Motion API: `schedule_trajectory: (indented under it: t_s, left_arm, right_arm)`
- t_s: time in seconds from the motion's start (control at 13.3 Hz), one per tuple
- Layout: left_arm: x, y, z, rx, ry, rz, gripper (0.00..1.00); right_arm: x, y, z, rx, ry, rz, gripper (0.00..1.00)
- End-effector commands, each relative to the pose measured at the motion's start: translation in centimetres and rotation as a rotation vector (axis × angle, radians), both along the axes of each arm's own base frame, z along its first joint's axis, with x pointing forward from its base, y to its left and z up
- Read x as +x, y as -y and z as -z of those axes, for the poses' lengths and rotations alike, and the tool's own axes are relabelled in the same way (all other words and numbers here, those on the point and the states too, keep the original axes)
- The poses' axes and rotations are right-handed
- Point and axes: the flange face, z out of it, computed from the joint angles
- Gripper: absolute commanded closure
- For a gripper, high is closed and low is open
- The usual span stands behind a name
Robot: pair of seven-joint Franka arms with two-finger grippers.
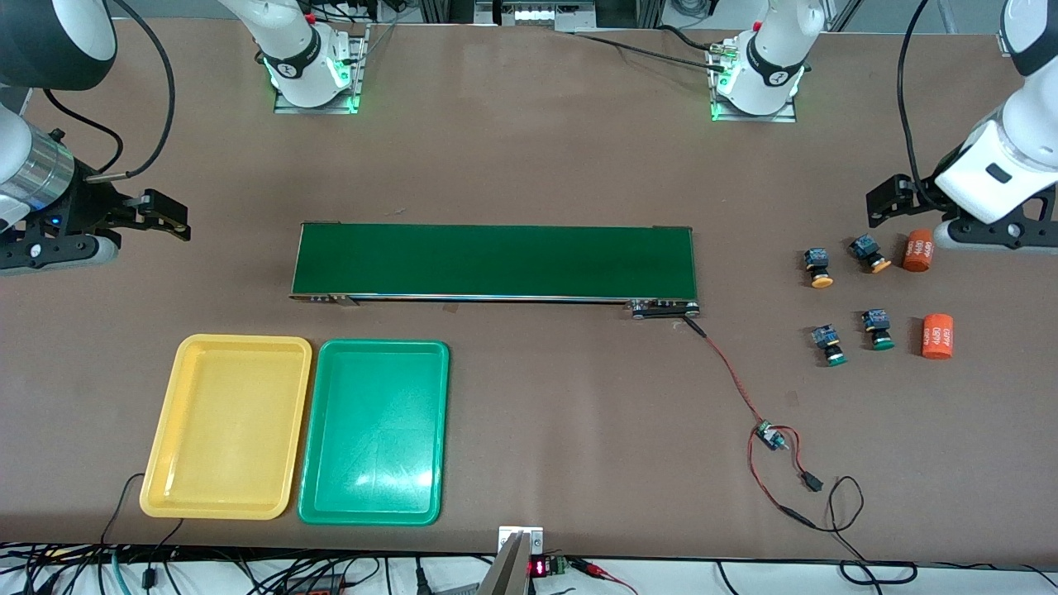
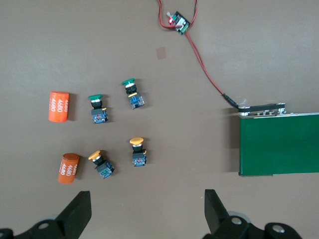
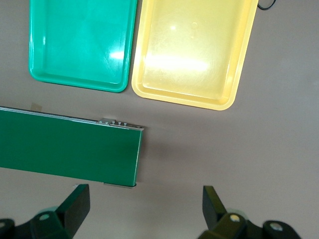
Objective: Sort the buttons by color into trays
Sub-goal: 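Reach the left gripper toward a green-capped button, then grasp the green-capped button with the left gripper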
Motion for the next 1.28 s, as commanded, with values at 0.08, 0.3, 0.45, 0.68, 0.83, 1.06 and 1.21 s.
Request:
schedule_trajectory:
  t_s: [0.08, 0.3, 0.45, 0.68, 0.83, 1.06, 1.21]
  left_arm:
    - [2.4, -1.3, 4.0, 0.001, -0.075, 0.008, 0.00]
    - [4.7, -4.6, 8.9, -0.009, -0.093, -0.047, 0.00]
    - [6.2, -6.5, 12.5, -0.017, -0.080, -0.073, 0.00]
    - [8.3, -7.8, 18.4, -0.031, -0.051, -0.097, 0.00]
    - [8.8, -7.8, 21.6, -0.033, -0.026, -0.144, 0.00]
    - [8.8, -8.7, 26.6, -0.039, 0.010, -0.164, 0.00]
    - [7.7, -9.3, 30.1, -0.039, 0.031, -0.173, 0.01]
  right_arm:
    - [-0.4, 0.0, -0.3, -0.006, 0.000, 0.013, 0.00]
    - [-0.3, 0.1, -0.3, -0.004, -0.001, 0.010, 0.00]
    - [-0.4, 0.2, -0.3, -0.002, -0.002, 0.009, 0.00]
    - [-0.3, 0.3, -0.3, -0.002, -0.002, 0.007, 0.00]
    - [-0.3, 0.3, -0.3, -0.002, -0.002, 0.006, 0.00]
    - [-0.3, 0.3, -0.3, -0.002, -0.001, 0.006, 0.00]
    - [-0.2, 0.4, -0.1, -0.001, -0.005, 0.006, 0.00]
